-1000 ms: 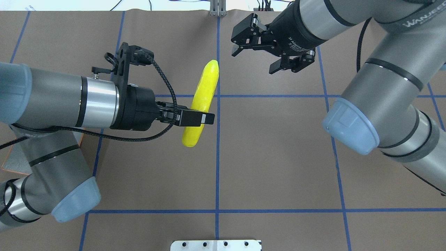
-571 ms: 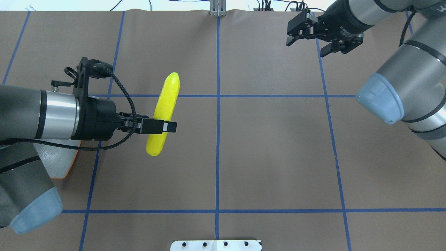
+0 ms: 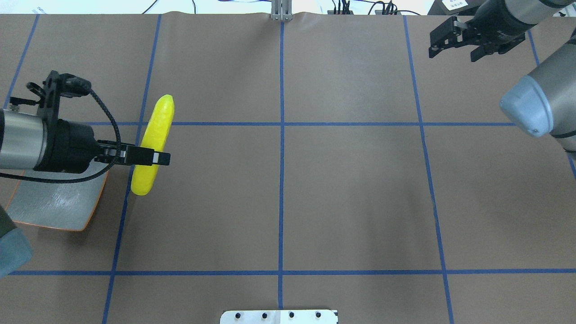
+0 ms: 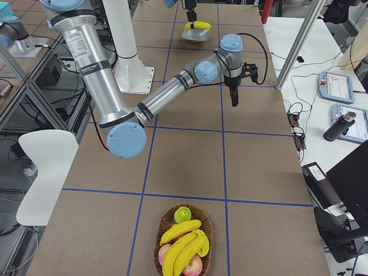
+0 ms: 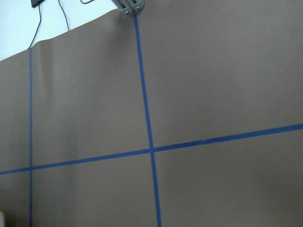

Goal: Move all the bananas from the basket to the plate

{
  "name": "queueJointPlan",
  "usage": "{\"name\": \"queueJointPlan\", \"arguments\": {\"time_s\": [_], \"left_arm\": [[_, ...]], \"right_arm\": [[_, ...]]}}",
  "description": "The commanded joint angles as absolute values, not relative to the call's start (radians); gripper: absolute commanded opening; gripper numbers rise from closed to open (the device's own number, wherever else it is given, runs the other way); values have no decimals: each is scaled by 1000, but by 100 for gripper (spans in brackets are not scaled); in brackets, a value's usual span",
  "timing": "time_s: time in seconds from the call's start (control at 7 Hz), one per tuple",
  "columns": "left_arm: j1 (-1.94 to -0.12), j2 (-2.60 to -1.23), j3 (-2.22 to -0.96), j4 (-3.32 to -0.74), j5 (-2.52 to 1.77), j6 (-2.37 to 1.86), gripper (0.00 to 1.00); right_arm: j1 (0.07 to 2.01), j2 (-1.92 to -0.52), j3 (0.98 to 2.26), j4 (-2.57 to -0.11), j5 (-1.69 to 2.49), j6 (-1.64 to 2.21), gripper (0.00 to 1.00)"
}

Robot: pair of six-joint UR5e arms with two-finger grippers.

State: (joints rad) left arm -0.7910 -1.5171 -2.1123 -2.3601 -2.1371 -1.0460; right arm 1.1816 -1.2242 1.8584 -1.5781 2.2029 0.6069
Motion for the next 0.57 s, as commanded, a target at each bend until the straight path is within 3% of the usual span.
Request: {"name": "queueJointPlan", "arguments": {"time_s": [0.0, 0.43], "left_arm": [[-813, -1340, -2106, -2346, -2132, -922, 0], [-801, -1293, -2076, -2227, -2042, -856, 0]], "right_arm": [[1270, -1325, 1855, -1578, 2244, 412, 100], [1371, -1460, 1850, -1577, 2246, 165, 100]]}}
